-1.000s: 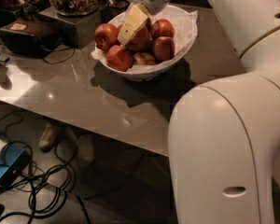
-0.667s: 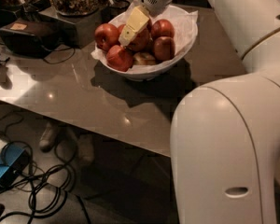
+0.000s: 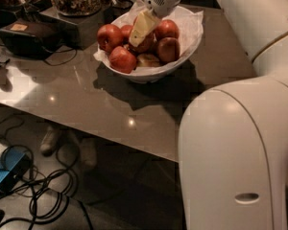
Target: Pick apple from white bowl
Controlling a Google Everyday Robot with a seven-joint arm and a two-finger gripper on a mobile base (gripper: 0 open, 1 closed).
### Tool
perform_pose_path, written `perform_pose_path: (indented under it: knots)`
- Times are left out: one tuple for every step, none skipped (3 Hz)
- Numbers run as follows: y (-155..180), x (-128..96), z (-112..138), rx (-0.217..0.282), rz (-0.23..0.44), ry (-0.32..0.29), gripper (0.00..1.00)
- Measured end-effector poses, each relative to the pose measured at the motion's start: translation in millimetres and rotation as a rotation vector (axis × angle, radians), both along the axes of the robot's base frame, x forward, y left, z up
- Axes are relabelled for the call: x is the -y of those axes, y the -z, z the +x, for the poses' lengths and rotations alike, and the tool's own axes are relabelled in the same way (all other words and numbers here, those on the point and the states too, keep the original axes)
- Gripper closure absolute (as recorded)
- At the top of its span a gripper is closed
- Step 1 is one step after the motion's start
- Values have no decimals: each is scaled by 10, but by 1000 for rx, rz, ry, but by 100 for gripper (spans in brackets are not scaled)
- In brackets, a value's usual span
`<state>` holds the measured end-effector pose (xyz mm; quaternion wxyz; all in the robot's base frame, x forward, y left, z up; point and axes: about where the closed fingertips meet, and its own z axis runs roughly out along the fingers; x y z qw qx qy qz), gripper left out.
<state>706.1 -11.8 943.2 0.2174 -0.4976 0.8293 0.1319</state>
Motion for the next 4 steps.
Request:
perform_pose_path:
  knots:
    - [-6, 4, -2, 0, 0, 0, 30]
    - [63, 5, -31, -15, 8, -2, 30]
    - [181, -16, -70, -37, 14, -8, 29]
    - [224, -15, -78, -47, 15, -12, 29]
